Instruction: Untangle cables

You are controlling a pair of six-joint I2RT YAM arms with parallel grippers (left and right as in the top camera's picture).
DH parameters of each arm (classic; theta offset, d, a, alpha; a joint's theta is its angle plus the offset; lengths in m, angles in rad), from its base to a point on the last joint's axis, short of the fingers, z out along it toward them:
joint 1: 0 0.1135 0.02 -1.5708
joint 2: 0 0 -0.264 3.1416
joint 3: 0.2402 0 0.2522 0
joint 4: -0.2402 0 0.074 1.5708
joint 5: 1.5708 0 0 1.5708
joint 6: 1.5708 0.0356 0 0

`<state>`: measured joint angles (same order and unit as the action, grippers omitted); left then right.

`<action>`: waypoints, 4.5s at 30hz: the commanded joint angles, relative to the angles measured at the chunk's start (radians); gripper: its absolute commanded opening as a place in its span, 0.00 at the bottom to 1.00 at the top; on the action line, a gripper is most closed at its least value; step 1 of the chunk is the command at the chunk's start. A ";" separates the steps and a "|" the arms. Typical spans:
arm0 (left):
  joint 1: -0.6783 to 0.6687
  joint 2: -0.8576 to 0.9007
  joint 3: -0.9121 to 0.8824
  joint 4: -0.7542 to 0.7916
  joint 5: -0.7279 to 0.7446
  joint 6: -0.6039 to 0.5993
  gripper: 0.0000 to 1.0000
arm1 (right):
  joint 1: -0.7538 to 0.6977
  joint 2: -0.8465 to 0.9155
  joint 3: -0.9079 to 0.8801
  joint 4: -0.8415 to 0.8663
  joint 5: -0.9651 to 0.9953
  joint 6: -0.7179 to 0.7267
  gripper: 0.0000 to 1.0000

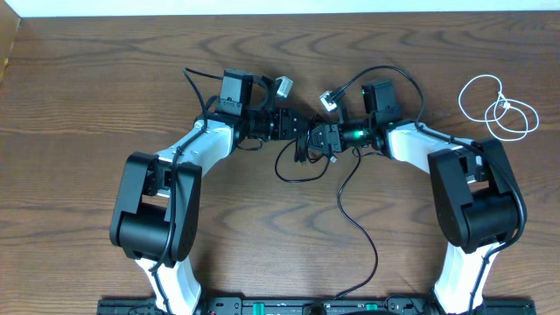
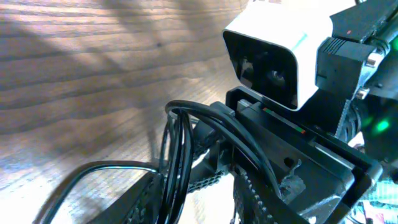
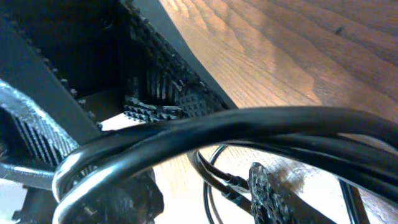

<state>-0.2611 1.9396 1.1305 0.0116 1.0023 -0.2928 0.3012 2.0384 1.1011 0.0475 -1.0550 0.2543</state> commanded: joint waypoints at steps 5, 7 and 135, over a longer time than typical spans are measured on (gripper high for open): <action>-0.033 0.001 -0.008 -0.003 0.037 -0.002 0.41 | 0.050 0.010 -0.001 0.085 0.076 0.109 0.44; -0.033 0.001 -0.008 -0.003 0.040 -0.006 0.41 | 0.056 0.010 -0.001 0.098 0.122 0.133 0.43; -0.027 0.001 -0.011 -0.344 -0.612 0.170 0.11 | -0.121 0.008 -0.001 0.256 -0.027 0.399 0.01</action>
<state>-0.2909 1.9373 1.1328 -0.3290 0.4122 -0.1516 0.2146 2.0590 1.0843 0.2955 -1.0641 0.5873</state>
